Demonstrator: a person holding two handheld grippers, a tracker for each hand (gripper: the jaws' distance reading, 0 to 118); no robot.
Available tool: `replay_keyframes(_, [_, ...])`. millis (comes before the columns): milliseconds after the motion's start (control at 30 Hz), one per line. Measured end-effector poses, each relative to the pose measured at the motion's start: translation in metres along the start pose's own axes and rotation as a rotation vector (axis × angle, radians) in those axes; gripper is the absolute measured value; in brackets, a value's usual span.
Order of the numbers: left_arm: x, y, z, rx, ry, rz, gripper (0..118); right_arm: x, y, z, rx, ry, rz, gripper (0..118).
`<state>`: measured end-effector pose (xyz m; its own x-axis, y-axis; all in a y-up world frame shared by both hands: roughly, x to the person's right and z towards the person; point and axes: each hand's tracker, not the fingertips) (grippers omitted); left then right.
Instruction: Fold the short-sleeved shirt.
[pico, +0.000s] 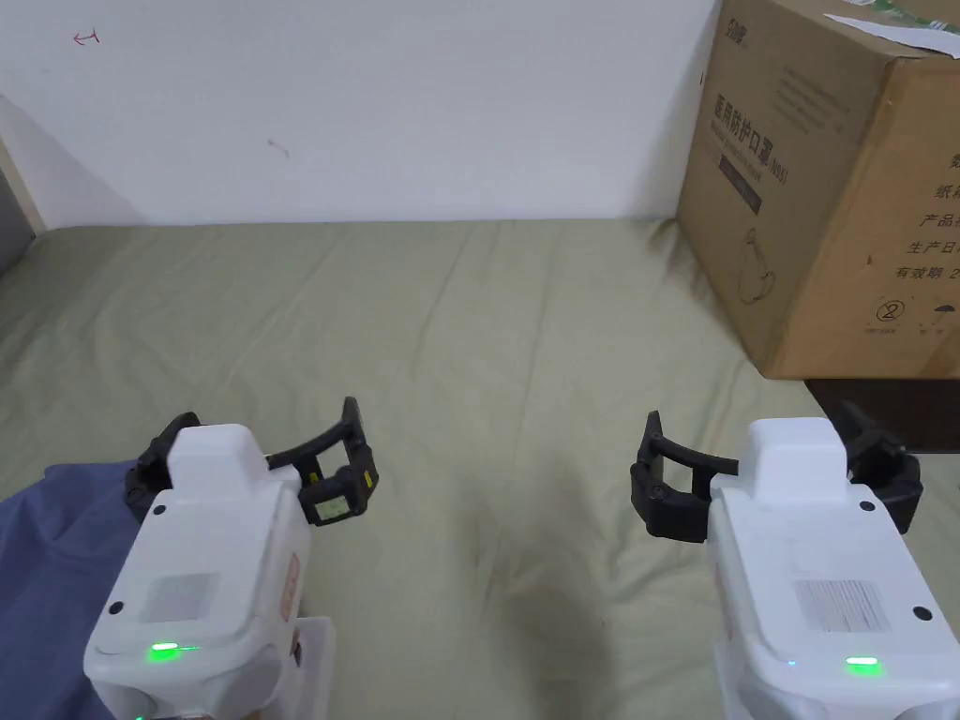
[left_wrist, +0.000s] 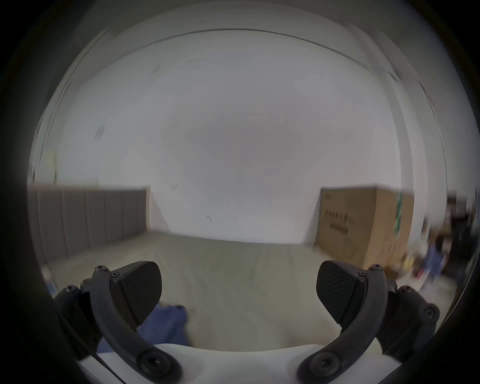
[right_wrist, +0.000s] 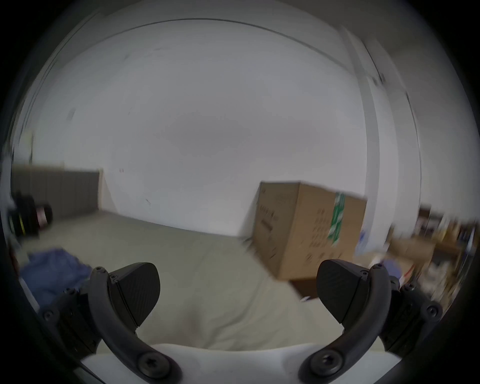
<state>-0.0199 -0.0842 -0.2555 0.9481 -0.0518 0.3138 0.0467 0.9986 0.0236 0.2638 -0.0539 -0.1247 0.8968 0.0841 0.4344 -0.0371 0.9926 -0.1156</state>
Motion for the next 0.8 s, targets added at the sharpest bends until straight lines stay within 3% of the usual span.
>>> replay_keyframes(100, [0.007,-0.006,0.000,0.003,0.033,-0.091,118,0.005,-0.009,-0.004,-0.036,0.014,-0.058,118])
replay_keyframes(800, [0.000,-0.010,-0.004,-0.022,0.042,-0.069,118,0.002,-0.009,-0.005,-0.043,0.043,-0.011,118])
